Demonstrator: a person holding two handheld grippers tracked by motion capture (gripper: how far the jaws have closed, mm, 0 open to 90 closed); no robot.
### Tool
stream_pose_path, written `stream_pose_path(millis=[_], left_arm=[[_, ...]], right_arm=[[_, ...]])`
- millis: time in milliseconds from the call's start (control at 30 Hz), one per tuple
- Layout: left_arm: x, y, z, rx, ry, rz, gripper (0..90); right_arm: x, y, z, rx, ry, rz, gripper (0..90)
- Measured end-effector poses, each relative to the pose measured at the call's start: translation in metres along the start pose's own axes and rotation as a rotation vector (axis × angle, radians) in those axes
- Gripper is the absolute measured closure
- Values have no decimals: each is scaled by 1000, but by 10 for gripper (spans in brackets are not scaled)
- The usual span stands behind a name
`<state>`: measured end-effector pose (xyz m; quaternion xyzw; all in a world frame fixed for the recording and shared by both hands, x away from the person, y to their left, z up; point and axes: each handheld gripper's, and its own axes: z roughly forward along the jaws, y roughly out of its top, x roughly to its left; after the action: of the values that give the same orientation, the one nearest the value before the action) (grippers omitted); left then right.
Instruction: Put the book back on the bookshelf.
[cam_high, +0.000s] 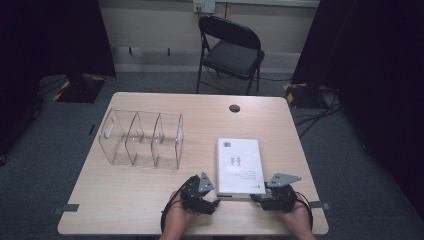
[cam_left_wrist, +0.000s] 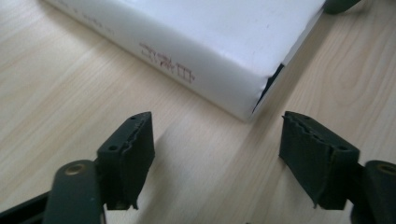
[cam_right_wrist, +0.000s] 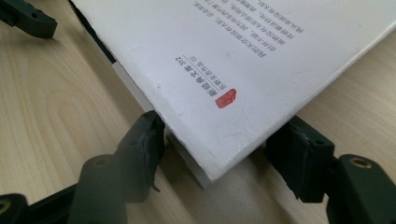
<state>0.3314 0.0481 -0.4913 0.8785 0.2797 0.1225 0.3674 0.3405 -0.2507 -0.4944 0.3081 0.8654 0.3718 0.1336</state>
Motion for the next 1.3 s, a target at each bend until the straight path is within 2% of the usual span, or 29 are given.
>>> stream_pose_path(millis=[33, 100, 133, 233, 267, 333, 400, 467, 500, 567, 733, 767, 833, 867, 1033, 1133, 1167, 1200, 1267, 1300], left_arm=[[1, 5, -1, 20, 7, 22, 282], [2, 9, 1, 17, 0, 22, 306], [2, 11, 1, 32, 13, 30, 308], [2, 16, 1, 29, -5, 25, 330], [1, 18, 2, 31, -5, 37, 335], [-1, 21, 4, 33, -5, 28, 371], [-2, 23, 8, 24, -18, 15, 369], [-3, 25, 10, 38, -4, 34, 367], [-3, 25, 11, 35, -2, 25, 368], [-3, 26, 13, 50, 13, 24, 386], [-3, 26, 17, 85, 11, 8, 390], [-4, 27, 17, 86, 16, -12, 391], [-4, 27, 18, 91, 14, -27, 392], [-5, 29, 18, 102, 27, -33, 392], [-6, 30, 18, 112, 28, -32, 393], [-6, 30, 17, 111, 29, -39, 395], [-5, 30, 17, 111, 25, -38, 395], [-5, 29, 17, 107, 23, -38, 396], [-5, 29, 17, 104, 27, -38, 395], [-4, 28, 17, 96, 30, -46, 380]], right_arm=[[0, 0, 0, 1, 1, 1, 387], [1, 1, -1, 9, -4, 13, 394], [2, 1, -1, 12, -6, 12, 395], [4, 2, -1, 25, -21, 28, 392], [4, 2, -2, 32, -23, 30, 391], [5, 3, -1, 37, -31, 29, 393], [6, 5, -1, 47, -31, 32, 406], [6, 6, -2, 56, -29, 40, 419], [6, 6, -3, 60, -32, 31, 429], [4, 6, -3, 51, -21, 18, 436], [4, 6, -5, 58, -18, 17, 447], [3, 6, -5, 48, -12, 25, 448], [2, 6, -5, 42, -5, 30, 448], [4, 8, -6, 38, -13, 24, 451], [6, 14, -12, 1, -21, 27, 464], [9, 17, -14, -15, -36, 10, 470], [9, 17, -15, -19, -34, 10, 514], [9, 17, -16, -36, -11, 18, 551], [11, 19, -17, -42, -10, 43, 565], [12, 20, -17, -35, -11, 34, 569]])
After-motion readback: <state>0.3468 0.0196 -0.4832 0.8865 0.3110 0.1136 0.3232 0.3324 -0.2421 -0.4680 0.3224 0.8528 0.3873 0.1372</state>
